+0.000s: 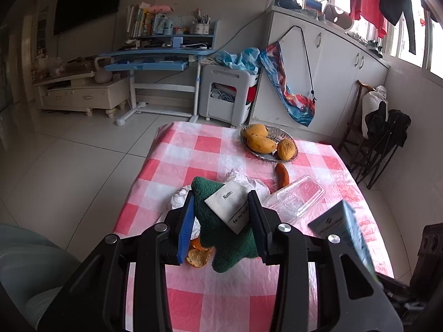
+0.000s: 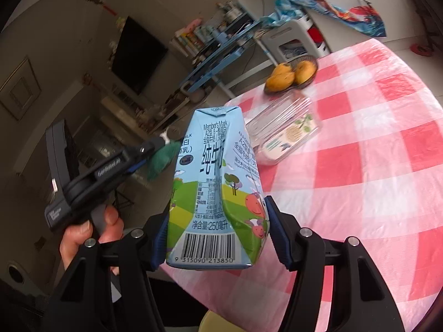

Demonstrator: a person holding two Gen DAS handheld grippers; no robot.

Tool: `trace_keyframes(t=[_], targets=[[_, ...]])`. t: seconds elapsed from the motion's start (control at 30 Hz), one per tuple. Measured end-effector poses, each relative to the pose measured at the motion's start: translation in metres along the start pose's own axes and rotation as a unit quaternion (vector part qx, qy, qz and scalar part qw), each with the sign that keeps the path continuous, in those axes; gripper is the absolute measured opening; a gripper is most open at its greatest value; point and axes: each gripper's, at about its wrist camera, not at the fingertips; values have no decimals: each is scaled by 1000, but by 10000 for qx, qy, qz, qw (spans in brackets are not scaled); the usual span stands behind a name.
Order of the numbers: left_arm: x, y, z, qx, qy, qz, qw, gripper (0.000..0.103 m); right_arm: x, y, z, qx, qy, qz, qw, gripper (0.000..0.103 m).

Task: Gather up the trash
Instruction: 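Drop the milk carton into the yellow basin with the right tool while the left carries the cloth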

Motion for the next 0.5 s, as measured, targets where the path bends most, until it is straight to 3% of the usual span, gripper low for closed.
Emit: trace_keyframes(t=[0.27, 0.5], targets=[[-6, 1, -2, 1, 76, 206, 9998, 36, 12, -5, -10, -238, 237, -331, 9989, 60], [-28, 17, -21, -204, 173, 689, 9973, 36, 40, -22, -36, -808, 760, -1312, 9851, 60]])
Point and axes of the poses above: each gripper's, at about its wrist camera, not at the fingertips, and x roughly the way its jaws point, z to its right, y to its top, and after that the axes turned 11 degrees about -x, right-handed
